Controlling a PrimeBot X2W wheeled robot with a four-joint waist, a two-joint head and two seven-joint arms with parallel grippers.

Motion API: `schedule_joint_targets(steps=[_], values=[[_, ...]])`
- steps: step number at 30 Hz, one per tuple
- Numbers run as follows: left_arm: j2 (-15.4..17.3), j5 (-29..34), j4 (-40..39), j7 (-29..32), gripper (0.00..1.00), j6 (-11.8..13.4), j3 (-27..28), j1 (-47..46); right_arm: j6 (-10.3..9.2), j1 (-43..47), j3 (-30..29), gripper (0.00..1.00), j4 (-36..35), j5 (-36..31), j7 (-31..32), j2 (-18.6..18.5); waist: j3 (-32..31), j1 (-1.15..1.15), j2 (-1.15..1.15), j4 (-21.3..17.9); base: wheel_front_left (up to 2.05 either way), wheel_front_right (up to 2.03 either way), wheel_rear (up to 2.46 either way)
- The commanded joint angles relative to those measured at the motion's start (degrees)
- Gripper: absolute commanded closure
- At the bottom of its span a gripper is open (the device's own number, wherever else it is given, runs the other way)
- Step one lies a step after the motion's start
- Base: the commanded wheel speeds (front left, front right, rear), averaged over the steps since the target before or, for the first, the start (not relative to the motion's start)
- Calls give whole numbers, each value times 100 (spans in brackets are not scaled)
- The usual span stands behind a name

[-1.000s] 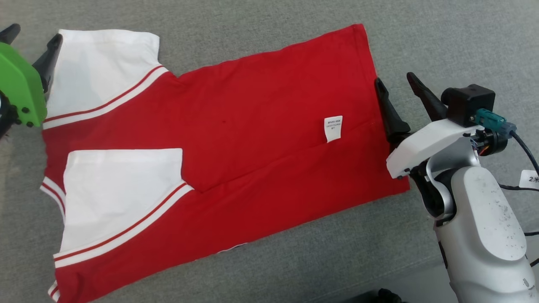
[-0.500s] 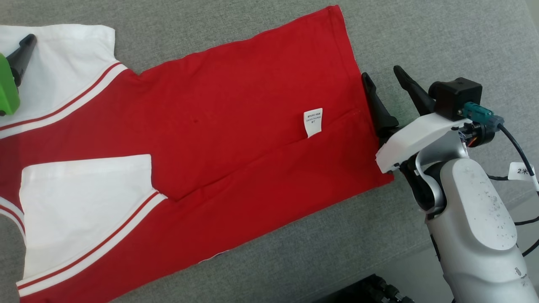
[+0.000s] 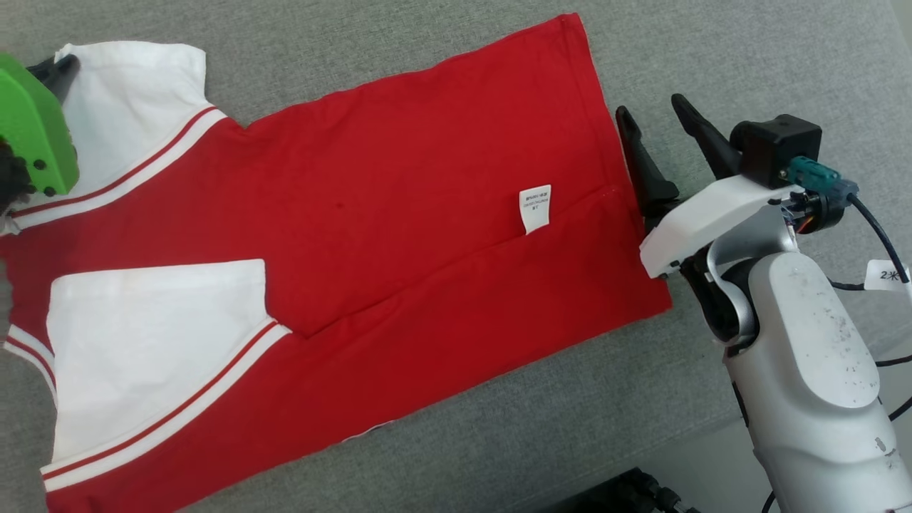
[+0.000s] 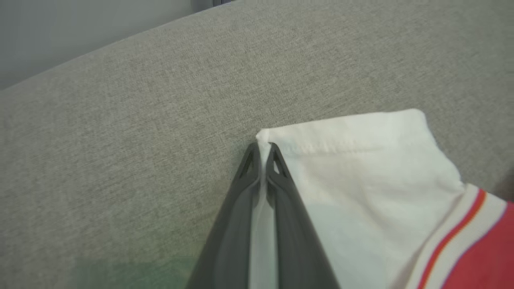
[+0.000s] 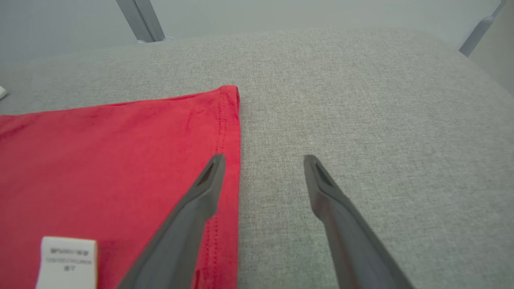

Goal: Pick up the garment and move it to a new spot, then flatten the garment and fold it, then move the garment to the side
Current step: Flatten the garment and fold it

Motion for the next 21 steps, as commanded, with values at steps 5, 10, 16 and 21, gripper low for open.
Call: schedule_joint_targets(steps=[5, 10, 16, 21], values=[[-146, 156, -128, -577, 100, -22, -105, -51, -6, -272, 56, 0, 115, -139, 143, -236, -200, 0, 0, 309, 0, 0, 0], [-225, 146, -457, -1096, 100, -22, -275, -87, -6, -692, 179, 0, 316, -224, 433, -549, -379, 0, 0, 654, 0, 0, 0], [-277, 84, -928, -1562, 100, -22, -505, 18, -6, -1307, 459, 0, 819, -200, 948, -1030, -478, 0, 0, 1099, 0, 0, 0], [-312, 82, -1177, -1816, 100, -22, -661, 123, -6, -1697, 773, 0, 1377, 29, 1415, -1331, -454, 0, 0, 1395, 0, 0, 0]])
